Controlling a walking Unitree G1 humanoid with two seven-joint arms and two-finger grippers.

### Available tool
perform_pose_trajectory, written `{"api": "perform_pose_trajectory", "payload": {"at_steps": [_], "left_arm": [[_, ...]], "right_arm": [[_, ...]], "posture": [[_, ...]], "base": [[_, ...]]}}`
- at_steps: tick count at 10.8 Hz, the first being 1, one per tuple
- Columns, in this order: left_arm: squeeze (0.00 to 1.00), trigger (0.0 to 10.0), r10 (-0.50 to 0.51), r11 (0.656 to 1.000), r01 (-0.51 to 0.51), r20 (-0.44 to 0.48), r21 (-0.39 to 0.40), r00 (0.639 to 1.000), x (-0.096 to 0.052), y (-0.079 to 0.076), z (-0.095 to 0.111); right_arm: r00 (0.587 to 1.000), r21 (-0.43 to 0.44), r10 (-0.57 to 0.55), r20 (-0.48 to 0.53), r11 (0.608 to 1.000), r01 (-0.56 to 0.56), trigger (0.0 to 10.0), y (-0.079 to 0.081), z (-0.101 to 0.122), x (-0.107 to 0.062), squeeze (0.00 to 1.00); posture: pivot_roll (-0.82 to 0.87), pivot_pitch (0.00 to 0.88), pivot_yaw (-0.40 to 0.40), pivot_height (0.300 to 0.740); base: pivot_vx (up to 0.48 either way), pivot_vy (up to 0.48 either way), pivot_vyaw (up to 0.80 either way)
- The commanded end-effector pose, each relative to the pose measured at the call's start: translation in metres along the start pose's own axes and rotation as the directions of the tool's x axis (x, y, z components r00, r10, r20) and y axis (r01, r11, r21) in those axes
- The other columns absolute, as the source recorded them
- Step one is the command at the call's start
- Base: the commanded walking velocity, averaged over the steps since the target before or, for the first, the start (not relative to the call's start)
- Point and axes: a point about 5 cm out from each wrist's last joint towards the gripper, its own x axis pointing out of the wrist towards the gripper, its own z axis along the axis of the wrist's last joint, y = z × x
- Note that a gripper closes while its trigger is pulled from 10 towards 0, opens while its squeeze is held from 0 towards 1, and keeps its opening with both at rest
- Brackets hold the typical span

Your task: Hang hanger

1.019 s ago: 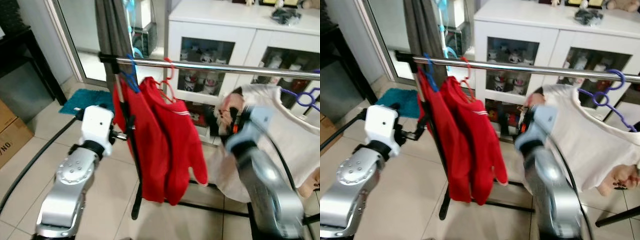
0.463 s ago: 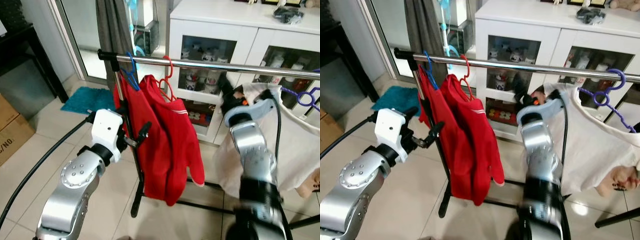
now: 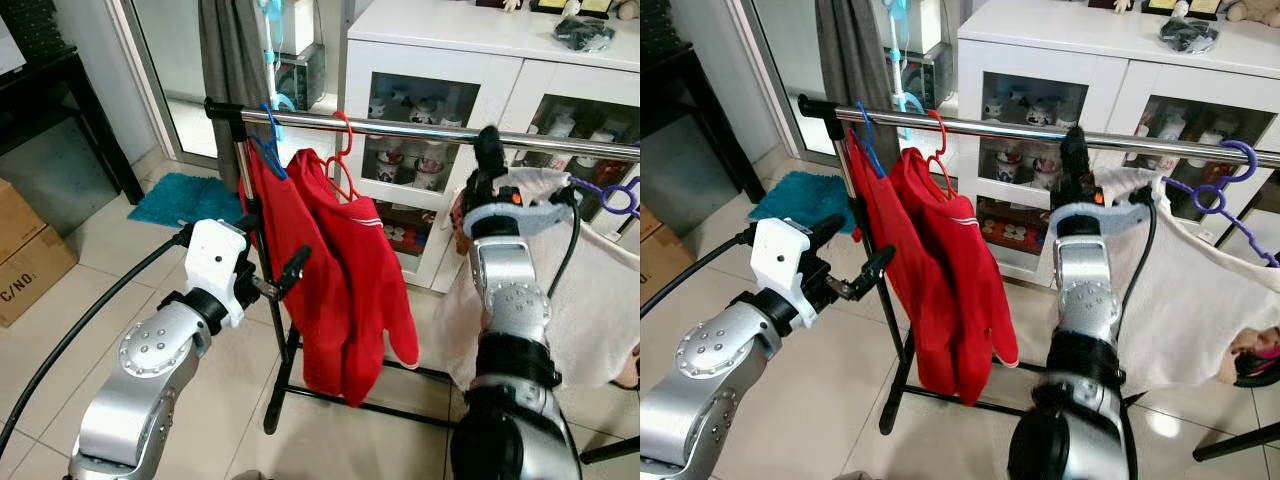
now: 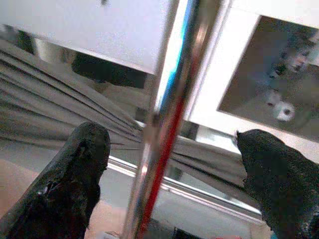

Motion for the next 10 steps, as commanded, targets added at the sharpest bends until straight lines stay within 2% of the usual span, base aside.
{"api": "perform_pose_trajectory", "payload": {"at_steps": [1, 3, 4, 5, 6, 7, 8, 10], "left_arm": [[0.26, 10.0, -0.027, 1.0, 0.027, 0.024, 0.01, 0.999, -0.002, -0.003, 0.005], [0.27, 10.0, -0.057, 0.998, 0.057, 0.032, 0.013, 0.998, -0.004, -0.004, 0.008], [0.26, 10.0, -0.061, 0.998, 0.06, 0.032, 0.012, 0.998, -0.006, -0.004, 0.009], [0.27, 10.0, -0.061, 0.998, 0.06, 0.033, 0.014, 0.998, -0.008, -0.004, 0.009], [0.27, 10.0, -0.057, 0.998, 0.056, 0.034, 0.012, 0.998, -0.011, -0.004, 0.008], [0.27, 10.0, -0.052, 0.999, 0.052, 0.036, 0.007, 0.998, -0.011, -0.003, 0.008], [0.27, 10.0, -0.059, 0.998, 0.059, 0.043, -0.003, 0.997, -0.01, -0.004, 0.008], [0.27, 10.0, -0.059, 0.998, 0.059, 0.043, -0.003, 0.997, -0.01, -0.004, 0.008]], "right_arm": [[0.999, -0.003, 0.031, 0.006, 1.0, -0.031, 10.0, 0.006, -0.001, 0.009, 0.0], [0.997, 0.002, 0.059, 0.044, 0.998, -0.059, 10.0, 0.011, 0.0, 0.03, 0.0], [0.996, 0.017, 0.073, 0.053, 0.997, -0.074, 10.0, 0.013, 0.001, 0.034, 0.0], [0.991, 0.072, 0.106, 0.081, 0.991, -0.112, 10.0, 0.012, 0.005, 0.036, 0.0], [0.97, 0.125, 0.195, 0.143, 0.969, -0.213, 10.0, 0.014, 0.012, 0.032, 0.0], [0.955, 0.149, 0.252, 0.156, 0.95, -0.274, 10.0, 0.015, 0.014, 0.028, 0.0], [0.917, 0.148, 0.362, 0.17, 0.91, -0.387, 10.0, 0.018, 0.018, 0.02, 0.0], [0.917, 0.148, 0.362, 0.17, 0.91, -0.387, 10.0, 0.018, 0.018, 0.02, 0.0]], "posture": [[0.02, 0.01, 0.027, 0.74], [0.05, 0.022, 0.03, 0.74], [0.06, 0.021, 0.025, 0.74], [0.07, 0.021, 0.015, 0.74], [0.07, 0.02, 0.011, 0.74], [0.07, 0.021, 0.012, 0.74], [0.07, 0.021, 0.012, 0.74], [0.07, 0.021, 0.012, 0.74]], "base": [[0.0, 0.0, 0.0], [0.0, 0.0, 0.0], [0.0, 0.0, 0.0], [0.0, 0.0, 0.0], [0.0, 0.0, 0.0], [0.0, 0.0, 0.0], [0.0, 0.0, 0.0], [0.0, 0.0, 0.0]]}}
